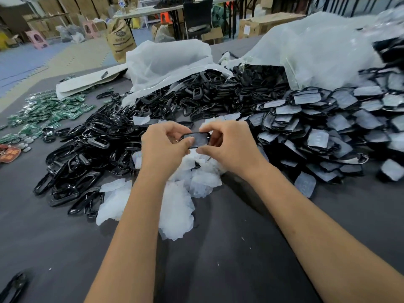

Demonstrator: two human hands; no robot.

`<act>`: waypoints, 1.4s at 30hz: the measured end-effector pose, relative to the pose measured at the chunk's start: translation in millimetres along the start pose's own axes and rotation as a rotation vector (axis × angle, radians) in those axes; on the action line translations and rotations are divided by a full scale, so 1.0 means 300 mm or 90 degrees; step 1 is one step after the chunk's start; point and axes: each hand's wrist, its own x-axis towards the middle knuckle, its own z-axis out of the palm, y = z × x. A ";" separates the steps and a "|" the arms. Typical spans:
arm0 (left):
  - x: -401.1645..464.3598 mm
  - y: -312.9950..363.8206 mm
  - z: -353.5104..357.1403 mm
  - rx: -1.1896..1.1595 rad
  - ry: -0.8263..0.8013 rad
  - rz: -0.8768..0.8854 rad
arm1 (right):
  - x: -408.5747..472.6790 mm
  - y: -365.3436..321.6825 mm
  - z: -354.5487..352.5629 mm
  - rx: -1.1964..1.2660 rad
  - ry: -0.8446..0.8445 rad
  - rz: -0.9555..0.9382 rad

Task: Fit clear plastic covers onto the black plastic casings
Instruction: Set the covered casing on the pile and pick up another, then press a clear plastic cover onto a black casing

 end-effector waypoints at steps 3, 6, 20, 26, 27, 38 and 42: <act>0.014 0.093 0.074 0.037 0.026 0.035 | -0.005 0.007 -0.098 -0.078 0.040 0.003; 0.034 0.193 0.180 0.044 0.035 0.058 | -0.001 0.024 -0.219 -0.184 0.072 0.043; -0.012 0.389 0.534 0.087 -0.064 0.227 | -0.042 0.100 -0.547 -0.368 0.073 0.281; 0.028 0.276 0.425 0.136 -0.040 0.118 | 0.072 0.021 -0.412 -0.302 0.115 0.193; 0.038 0.250 0.402 0.152 -0.035 0.096 | 0.097 0.010 -0.371 -0.298 0.095 0.180; 0.274 0.006 0.173 0.495 -0.044 0.038 | 0.380 0.087 0.042 -0.420 -0.124 0.098; 0.339 -0.017 0.153 0.576 -0.102 0.010 | 0.450 0.127 0.113 -0.473 -0.176 0.045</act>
